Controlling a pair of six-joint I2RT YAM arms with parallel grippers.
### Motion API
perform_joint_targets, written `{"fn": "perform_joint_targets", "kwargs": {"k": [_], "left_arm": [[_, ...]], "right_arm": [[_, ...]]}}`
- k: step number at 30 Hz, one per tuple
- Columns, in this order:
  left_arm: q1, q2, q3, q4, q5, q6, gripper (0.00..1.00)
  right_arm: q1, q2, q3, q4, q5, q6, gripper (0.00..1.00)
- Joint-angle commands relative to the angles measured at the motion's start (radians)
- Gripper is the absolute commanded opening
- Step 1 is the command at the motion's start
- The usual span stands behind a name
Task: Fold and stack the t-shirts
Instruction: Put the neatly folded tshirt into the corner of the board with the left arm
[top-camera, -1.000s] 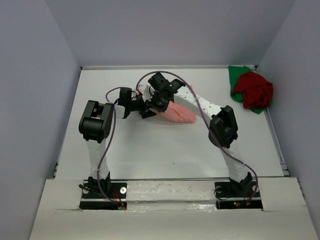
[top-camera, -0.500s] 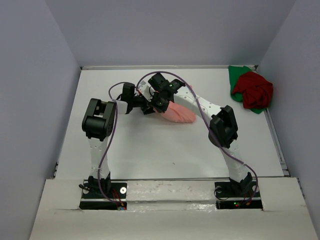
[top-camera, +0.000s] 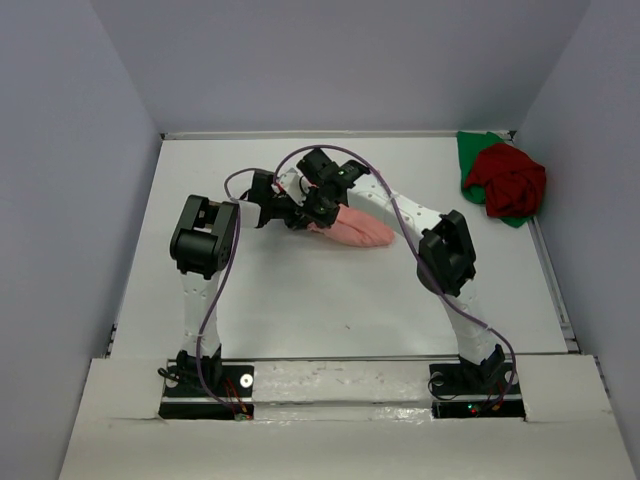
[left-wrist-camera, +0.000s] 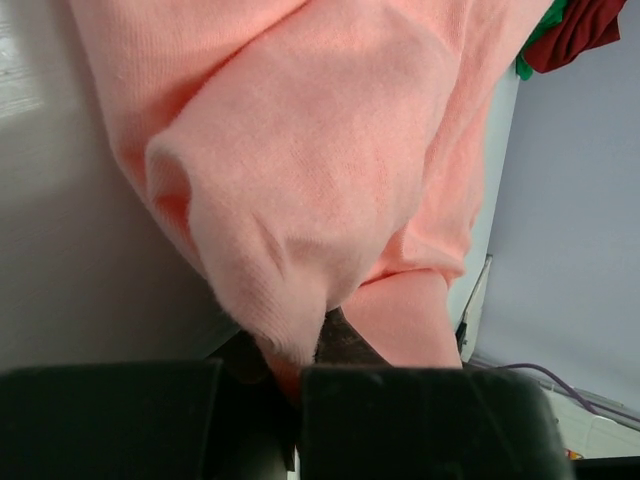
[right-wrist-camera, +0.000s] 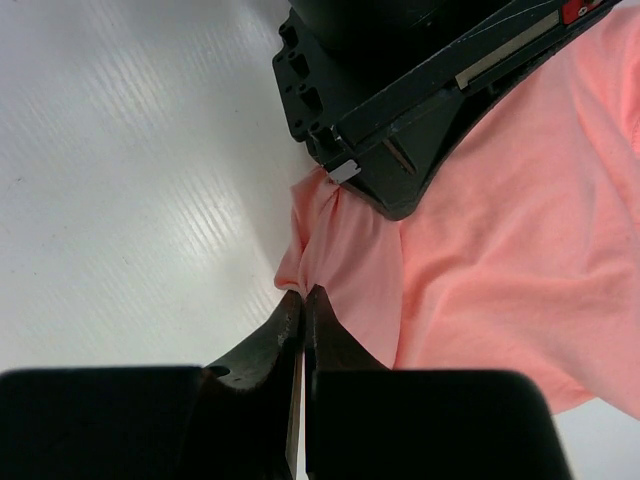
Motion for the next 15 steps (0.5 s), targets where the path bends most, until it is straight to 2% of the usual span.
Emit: {"fn": "perform_joint_targets", "kwargs": {"k": [1,3,4,5,6,7,10,14,15], "left_arm": [[-0.01,-0.003,0.005,-0.105,-0.094,0.065,0.0],[-0.01,-0.012,0.011,-0.121,-0.106,0.086,0.0],[-0.009,-0.017,0.014,-0.129,-0.109,0.092,0.0],[-0.009,-0.029,0.015,-0.144,-0.115,0.102,0.0],[-0.01,-0.036,0.014,-0.154,-0.126,0.117,0.0],[-0.01,-0.05,0.012,-0.16,-0.129,0.126,0.0],[-0.009,-0.075,-0.003,-0.169,-0.141,0.152,0.0],[-0.01,-0.142,-0.026,-0.181,-0.178,0.203,0.0],[-0.012,-0.153,-0.028,-0.187,-0.193,0.215,0.0]], "right_arm": [[0.0,-0.066,-0.004,-0.011,-0.027,-0.012,0.01],[0.0,-0.071,-0.006,-0.026,-0.032,-0.018,0.3],[0.0,-0.077,-0.004,-0.031,-0.035,-0.017,0.56],[0.0,-0.101,-0.01,-0.058,-0.07,-0.026,0.66],[0.0,-0.12,-0.015,-0.071,-0.093,-0.032,0.89],[0.0,-0.143,-0.036,-0.091,-0.135,-0.035,0.99],[0.0,-0.25,-0.07,-0.127,-0.147,-0.064,1.0],[-0.026,-0.423,-0.215,-0.05,0.048,-0.087,1.0],[-0.04,-0.456,-0.296,-0.02,0.159,-0.094,1.0]]}}
